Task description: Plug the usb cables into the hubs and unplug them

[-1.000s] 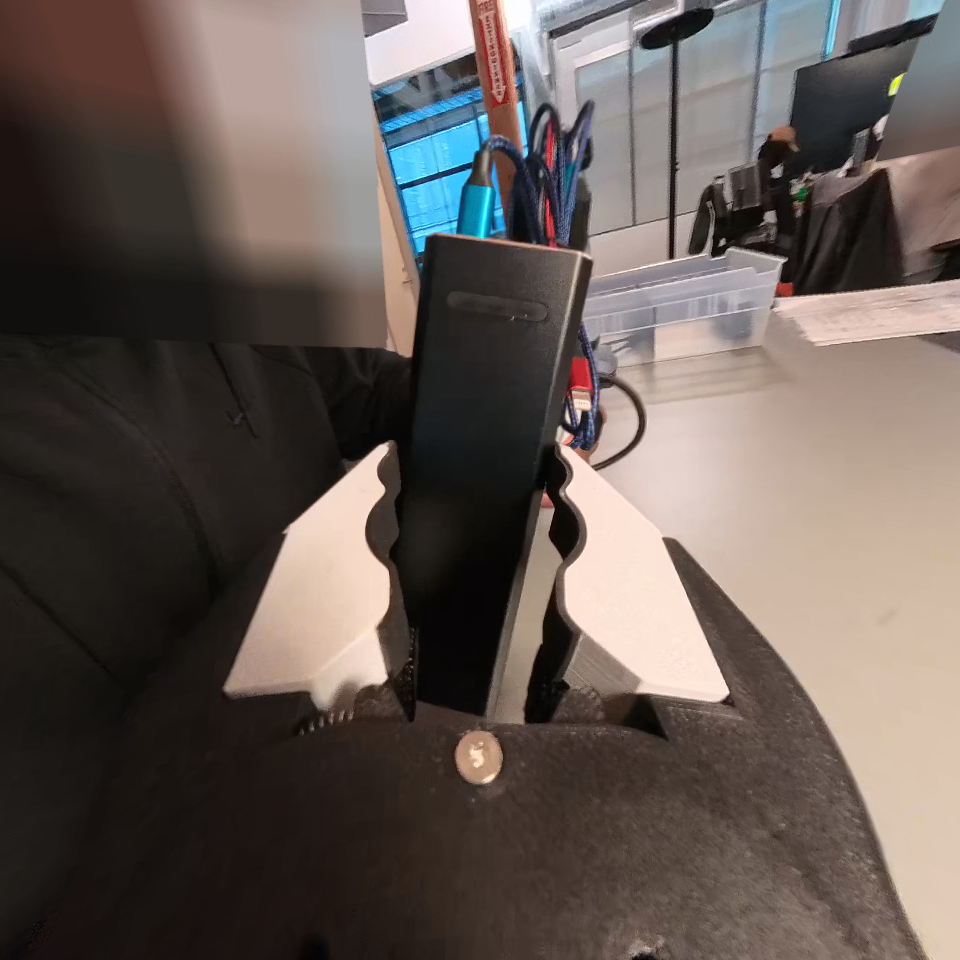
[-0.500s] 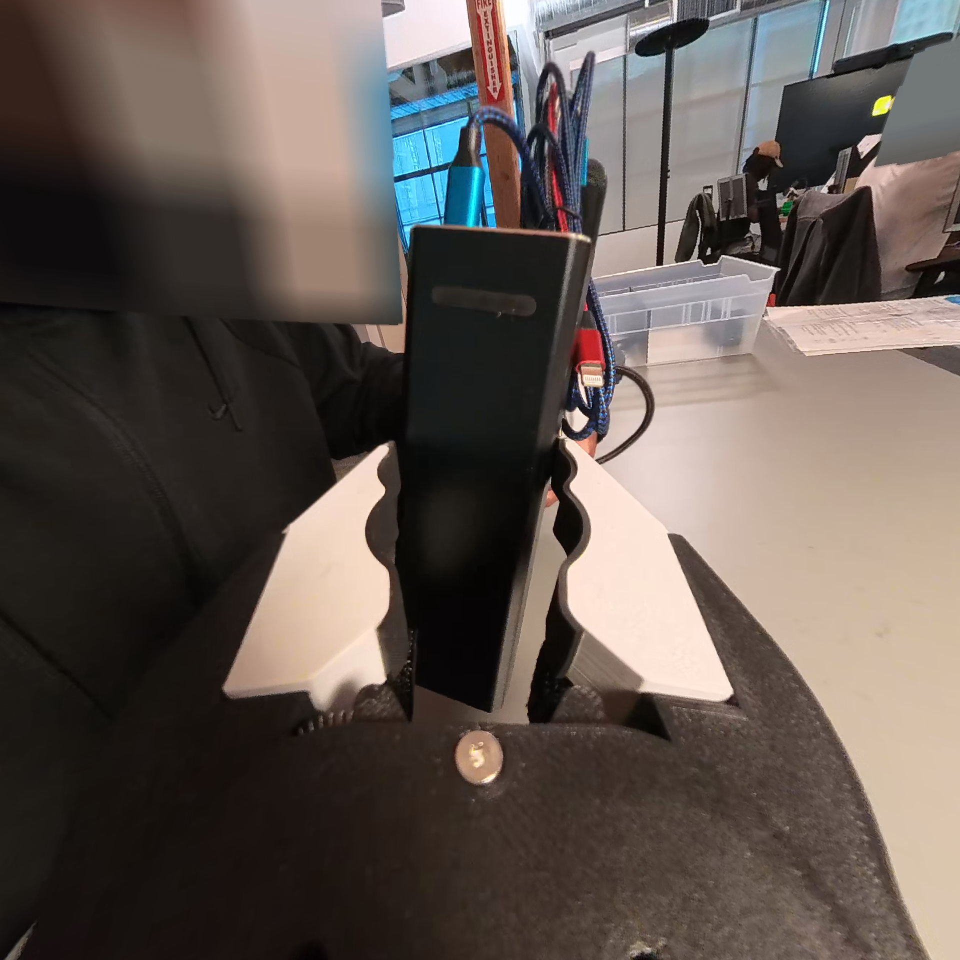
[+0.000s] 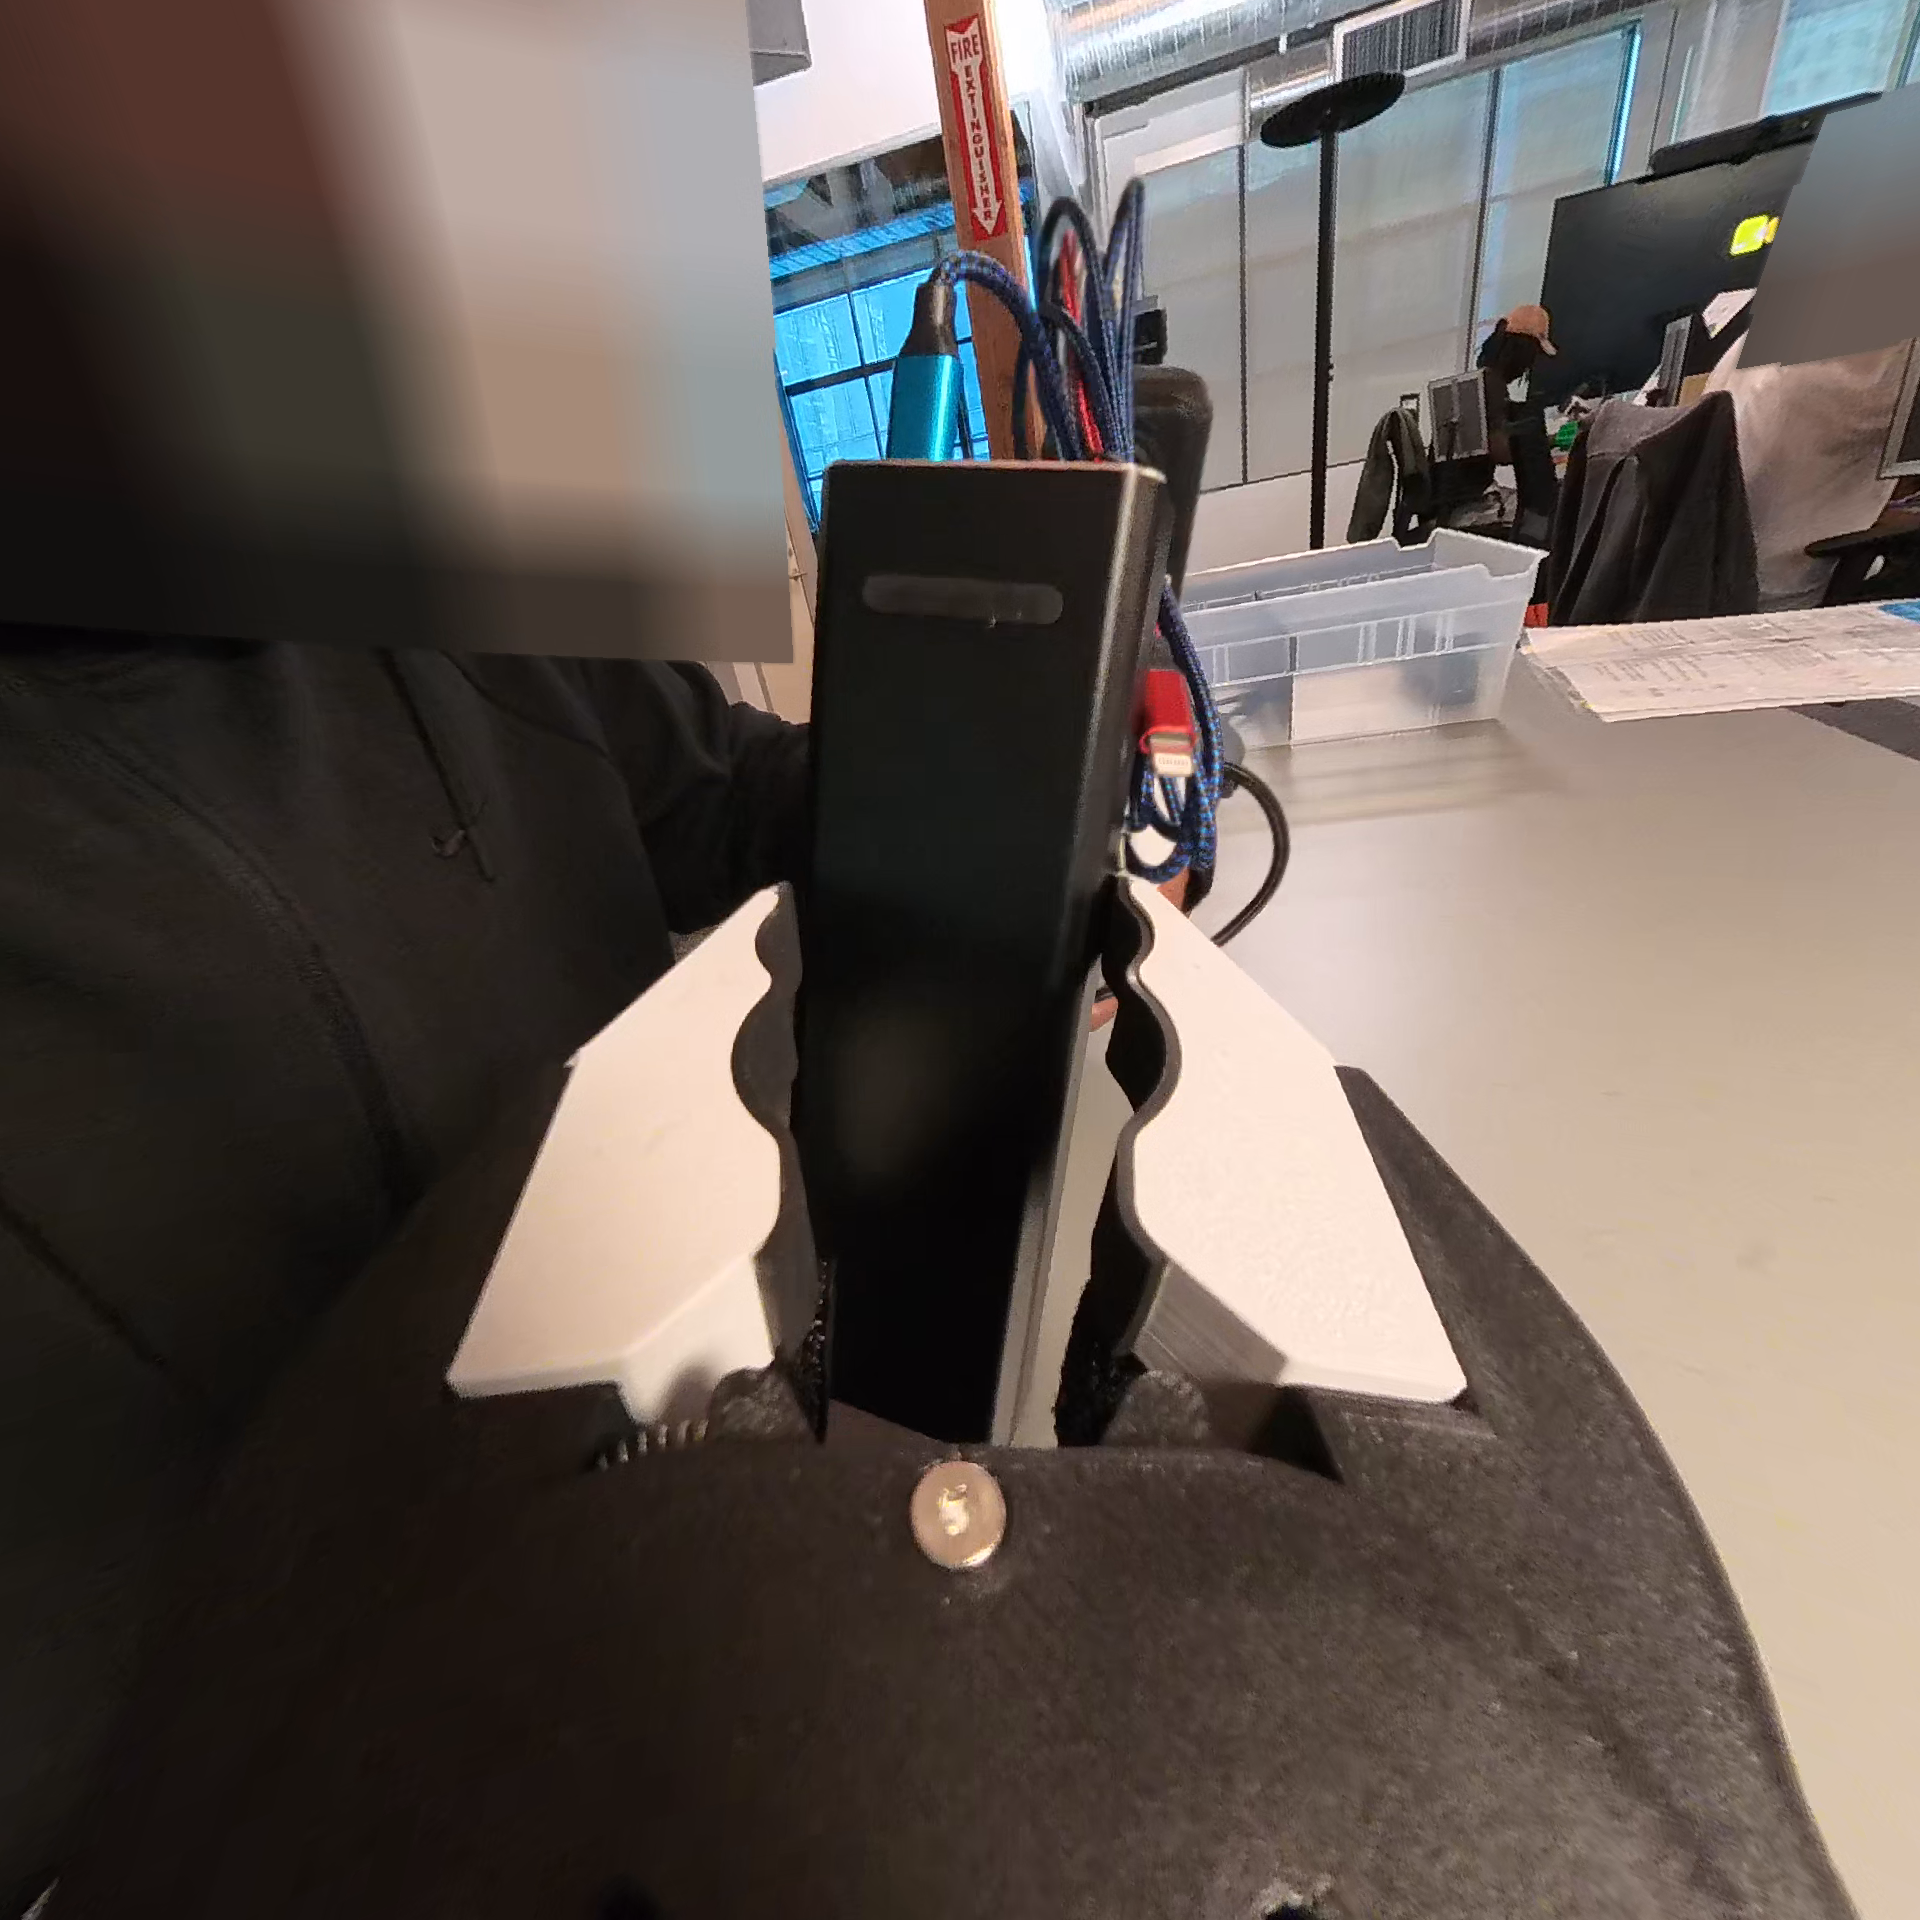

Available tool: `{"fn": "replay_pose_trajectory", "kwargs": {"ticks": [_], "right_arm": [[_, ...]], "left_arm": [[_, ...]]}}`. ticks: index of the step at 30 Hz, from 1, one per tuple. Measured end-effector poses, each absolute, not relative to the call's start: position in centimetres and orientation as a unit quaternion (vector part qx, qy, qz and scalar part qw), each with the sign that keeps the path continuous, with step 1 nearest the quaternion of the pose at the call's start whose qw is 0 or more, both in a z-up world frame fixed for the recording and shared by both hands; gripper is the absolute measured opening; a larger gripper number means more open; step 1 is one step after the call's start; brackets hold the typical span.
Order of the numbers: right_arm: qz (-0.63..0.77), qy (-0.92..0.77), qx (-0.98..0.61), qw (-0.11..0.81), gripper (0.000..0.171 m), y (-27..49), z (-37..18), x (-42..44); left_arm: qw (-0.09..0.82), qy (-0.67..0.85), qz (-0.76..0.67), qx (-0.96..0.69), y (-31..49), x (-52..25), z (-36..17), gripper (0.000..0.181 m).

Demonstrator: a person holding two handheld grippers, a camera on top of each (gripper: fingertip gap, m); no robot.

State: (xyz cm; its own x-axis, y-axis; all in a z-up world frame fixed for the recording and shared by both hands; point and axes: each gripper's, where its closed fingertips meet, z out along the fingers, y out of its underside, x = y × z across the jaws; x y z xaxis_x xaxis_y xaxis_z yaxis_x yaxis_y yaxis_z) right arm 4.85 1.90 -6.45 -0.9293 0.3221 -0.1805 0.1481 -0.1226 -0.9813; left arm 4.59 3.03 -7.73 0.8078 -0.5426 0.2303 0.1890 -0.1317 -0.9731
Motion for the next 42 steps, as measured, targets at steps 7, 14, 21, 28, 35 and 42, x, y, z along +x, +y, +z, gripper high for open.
{"fn": "replay_pose_trajectory", "kwargs": {"ticks": [7, 14, 21, 28, 35, 42], "right_arm": [[0.708, -0.67, -0.192, 0.112, 0.059, 2.4, -6.6, 4.1], [0.666, -0.686, -0.203, 0.213, 0.056, 3.5, -6.3, 3.0], [0.674, -0.689, -0.185, 0.192, 0.055, 3.2, -6.3, 3.7], [0.684, -0.685, -0.197, 0.154, 0.056, 3.2, -6.3, 3.8], [0.699, -0.673, -0.21, 0.119, 0.057, 3.2, -6.2, 3.7], [0.718, -0.66, -0.212, 0.054, 0.057, 2.9, -6.3, 4.3]], "left_arm": [[0.663, 0.136, -0.214, -0.704, 3.3, 3.5, -8.0, 0.017], [0.666, 0.128, -0.168, -0.715, 3.7, 2.5, -8.1, 0.017], [0.659, 0.143, -0.157, -0.722, 3.6, 3.4, -8.3, 0.017], [0.659, 0.138, -0.162, -0.721, 3.7, 3.7, -8.3, 0.016], [0.663, 0.129, -0.18, -0.715, 3.8, 3.8, -8.2, 0.016], [0.662, 0.153, -0.207, -0.704, 3.4, 4.6, -8.2, 0.016]]}}
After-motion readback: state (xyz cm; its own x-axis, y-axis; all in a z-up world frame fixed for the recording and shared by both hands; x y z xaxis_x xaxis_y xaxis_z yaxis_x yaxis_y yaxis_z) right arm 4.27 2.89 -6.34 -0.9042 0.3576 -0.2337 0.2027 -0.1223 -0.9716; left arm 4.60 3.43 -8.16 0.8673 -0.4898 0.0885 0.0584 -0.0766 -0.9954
